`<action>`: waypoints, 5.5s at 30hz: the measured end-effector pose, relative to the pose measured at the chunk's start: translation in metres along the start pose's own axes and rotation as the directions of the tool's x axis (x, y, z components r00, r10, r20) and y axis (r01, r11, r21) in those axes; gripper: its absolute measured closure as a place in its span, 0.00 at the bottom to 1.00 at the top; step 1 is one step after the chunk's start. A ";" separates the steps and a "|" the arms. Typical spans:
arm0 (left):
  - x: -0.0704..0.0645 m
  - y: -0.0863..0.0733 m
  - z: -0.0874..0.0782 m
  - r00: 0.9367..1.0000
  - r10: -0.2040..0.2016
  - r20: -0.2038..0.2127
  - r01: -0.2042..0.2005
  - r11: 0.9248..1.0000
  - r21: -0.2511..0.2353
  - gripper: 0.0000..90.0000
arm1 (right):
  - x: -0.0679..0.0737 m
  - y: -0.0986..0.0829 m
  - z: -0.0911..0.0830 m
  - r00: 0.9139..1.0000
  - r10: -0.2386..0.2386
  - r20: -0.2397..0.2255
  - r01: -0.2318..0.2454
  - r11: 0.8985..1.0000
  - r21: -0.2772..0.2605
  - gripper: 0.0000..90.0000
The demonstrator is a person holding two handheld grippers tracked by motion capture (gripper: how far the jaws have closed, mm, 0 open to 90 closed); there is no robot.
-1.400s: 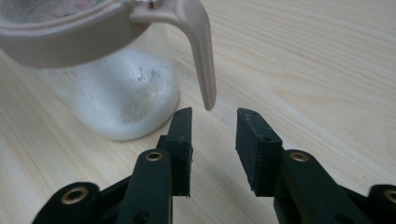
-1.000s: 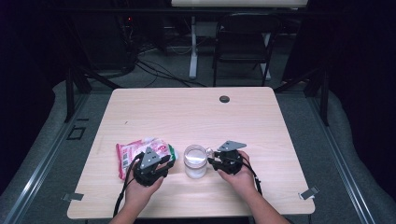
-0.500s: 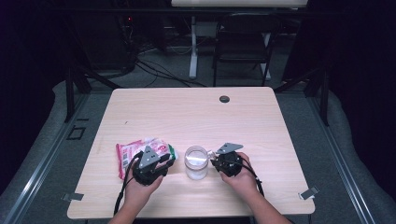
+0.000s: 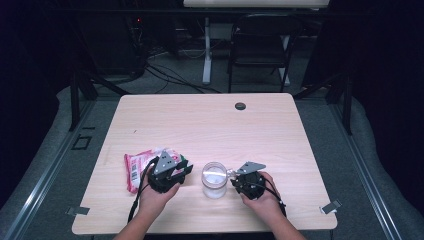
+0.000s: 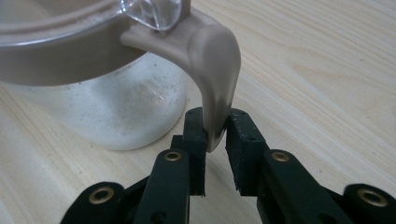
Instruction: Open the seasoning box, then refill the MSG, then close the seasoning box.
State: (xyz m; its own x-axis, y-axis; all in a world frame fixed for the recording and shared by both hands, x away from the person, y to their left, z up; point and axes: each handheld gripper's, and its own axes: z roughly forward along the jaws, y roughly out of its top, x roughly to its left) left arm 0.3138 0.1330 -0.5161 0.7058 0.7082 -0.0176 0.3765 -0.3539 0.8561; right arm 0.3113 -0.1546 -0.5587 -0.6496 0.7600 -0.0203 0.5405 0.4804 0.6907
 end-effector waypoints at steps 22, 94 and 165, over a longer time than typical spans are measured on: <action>0.002 0.007 -0.001 0.999 -0.030 0.042 0.031 0.999 -0.027 0.78 | -0.006 0.029 -0.064 0.991 0.119 -0.057 -0.126 0.982 -0.142 0.72; -0.030 0.021 0.026 0.969 0.062 0.239 -0.051 0.997 -0.050 0.64 | 0.038 0.018 -0.064 0.995 -0.101 -0.011 0.097 0.978 -0.183 0.53; 0.008 -0.011 -0.013 1.000 -0.021 0.017 0.022 0.999 -0.034 0.62 | -0.041 0.043 -0.032 0.967 0.202 -0.153 -0.242 0.915 -0.324 0.84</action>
State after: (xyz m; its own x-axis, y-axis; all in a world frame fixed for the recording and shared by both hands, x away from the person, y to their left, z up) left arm 0.3074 0.1504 -0.5186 0.7076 0.7052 -0.0447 0.3711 -0.3170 0.8728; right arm 0.3437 -0.1790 -0.5054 -0.6011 0.7653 0.2304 0.4783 0.1135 0.8708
